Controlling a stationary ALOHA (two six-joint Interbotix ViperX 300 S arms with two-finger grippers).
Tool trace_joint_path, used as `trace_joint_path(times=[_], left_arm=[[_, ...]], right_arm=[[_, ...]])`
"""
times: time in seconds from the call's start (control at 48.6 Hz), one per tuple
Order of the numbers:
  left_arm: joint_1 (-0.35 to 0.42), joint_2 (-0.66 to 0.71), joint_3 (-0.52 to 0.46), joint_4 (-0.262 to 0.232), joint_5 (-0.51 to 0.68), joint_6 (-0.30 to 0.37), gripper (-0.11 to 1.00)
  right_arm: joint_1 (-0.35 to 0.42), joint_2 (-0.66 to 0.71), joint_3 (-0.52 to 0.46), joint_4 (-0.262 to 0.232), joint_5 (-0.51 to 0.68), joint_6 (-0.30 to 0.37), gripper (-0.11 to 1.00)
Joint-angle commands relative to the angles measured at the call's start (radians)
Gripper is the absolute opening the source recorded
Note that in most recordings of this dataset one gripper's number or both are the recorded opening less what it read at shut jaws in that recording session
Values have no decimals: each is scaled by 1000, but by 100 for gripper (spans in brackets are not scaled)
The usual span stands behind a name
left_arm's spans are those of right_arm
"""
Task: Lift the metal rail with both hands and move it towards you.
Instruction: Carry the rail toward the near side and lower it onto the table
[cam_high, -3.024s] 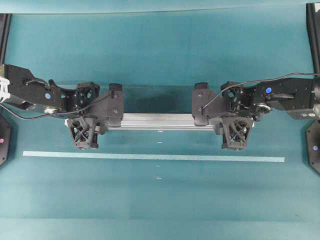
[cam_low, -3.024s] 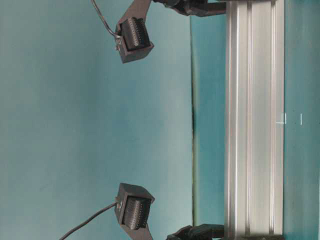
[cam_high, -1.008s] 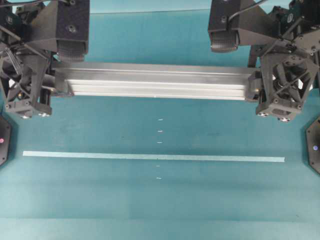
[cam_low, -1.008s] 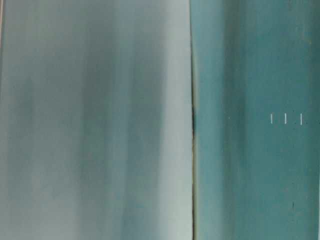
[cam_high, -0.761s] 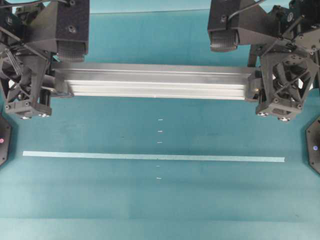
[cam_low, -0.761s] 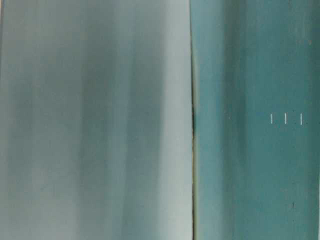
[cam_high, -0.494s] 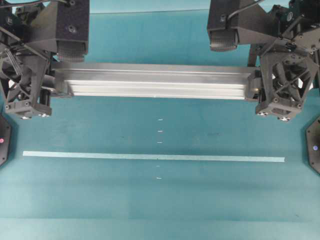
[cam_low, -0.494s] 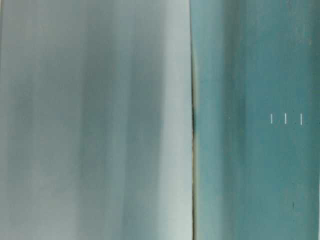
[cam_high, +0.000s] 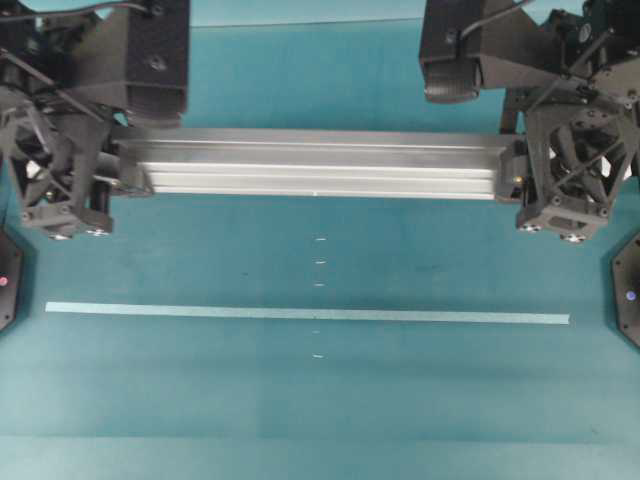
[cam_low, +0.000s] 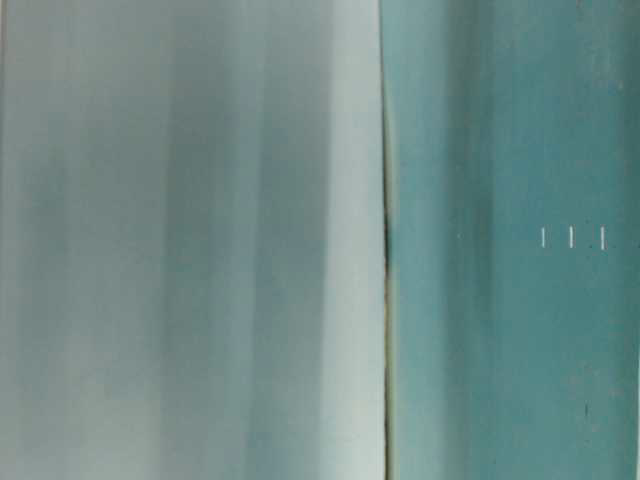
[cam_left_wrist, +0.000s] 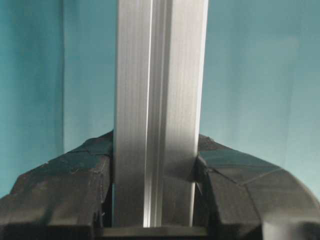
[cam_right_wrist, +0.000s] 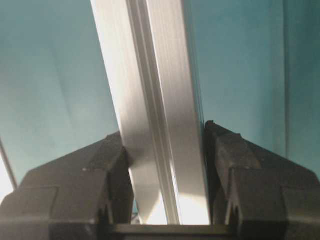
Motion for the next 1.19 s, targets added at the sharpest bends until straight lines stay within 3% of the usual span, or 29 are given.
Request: trace_joint_path(times=[0.0,0.247,0.473,0.72,0.946,1.173], left_arm=[[-8,8,-20,3,-37,-31,29],[-6,21,109,3,-123,-44,29],[-17,25,262,3,-284,-63,29],[-34,43,385,3,-374,-109,29],[-51,78,489,3,-543,-129,29],[-52,132,565,3,-626,-124,29]], right_arm=[[-8,8,31,8,-32,52,37],[3,5,167,20,-110,43,37],[20,5,311,21,-285,11,37],[40,9,457,21,-443,9,37],[52,34,551,20,-572,8,37],[80,75,595,20,-663,6,37]])
